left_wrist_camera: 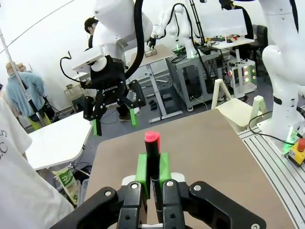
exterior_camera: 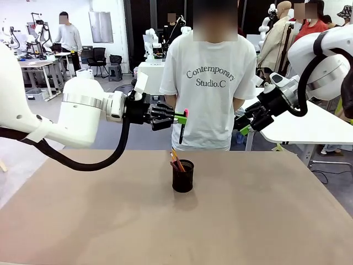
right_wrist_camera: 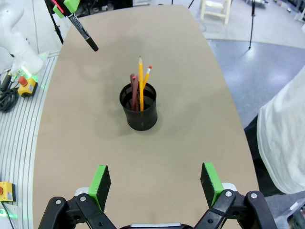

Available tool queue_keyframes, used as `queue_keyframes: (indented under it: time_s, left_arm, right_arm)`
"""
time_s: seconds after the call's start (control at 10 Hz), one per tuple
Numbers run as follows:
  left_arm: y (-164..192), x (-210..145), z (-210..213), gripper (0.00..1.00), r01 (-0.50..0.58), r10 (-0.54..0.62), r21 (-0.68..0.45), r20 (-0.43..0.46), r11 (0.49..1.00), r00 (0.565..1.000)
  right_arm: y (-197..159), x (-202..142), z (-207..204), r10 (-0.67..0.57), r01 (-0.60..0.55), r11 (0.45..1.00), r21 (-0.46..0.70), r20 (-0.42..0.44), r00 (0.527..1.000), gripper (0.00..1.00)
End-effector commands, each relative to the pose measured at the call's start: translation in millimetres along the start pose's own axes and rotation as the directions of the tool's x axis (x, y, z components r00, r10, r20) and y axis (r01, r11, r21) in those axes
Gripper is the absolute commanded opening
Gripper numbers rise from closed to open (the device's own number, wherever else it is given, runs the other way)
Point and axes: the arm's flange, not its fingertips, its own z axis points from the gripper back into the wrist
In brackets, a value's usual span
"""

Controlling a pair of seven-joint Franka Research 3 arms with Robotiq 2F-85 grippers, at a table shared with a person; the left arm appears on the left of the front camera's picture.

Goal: Place the pens into the pen holder.
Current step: Pick up a writing instrument from the table and place it into the Pen holder.

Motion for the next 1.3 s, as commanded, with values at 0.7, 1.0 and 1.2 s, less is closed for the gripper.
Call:
queue_keyframes:
  time_s: [0.7,1.0,1.2]
  left_arm:
    - [19,-78,-19,0.0,0.109,-0.106,-0.116,0.032,0.987,0.994]
    - [41,-103,-22,0.0,0.143,-0.135,-0.132,0.065,0.981,0.989]
    - [55,-112,-29,0.0,0.104,-0.088,-0.144,0.11,0.984,0.99]
  right_arm:
    - [2,2,-1,0.005,-0.005,1.0,-0.01,-0.011,1.0,1.0]
    - [2,2,-1,0.005,-0.005,1.0,-0.01,-0.011,1.0,1.0]
    - [2,2,-1,0.005,-0.005,1.0,-0.01,-0.011,1.0,1.0]
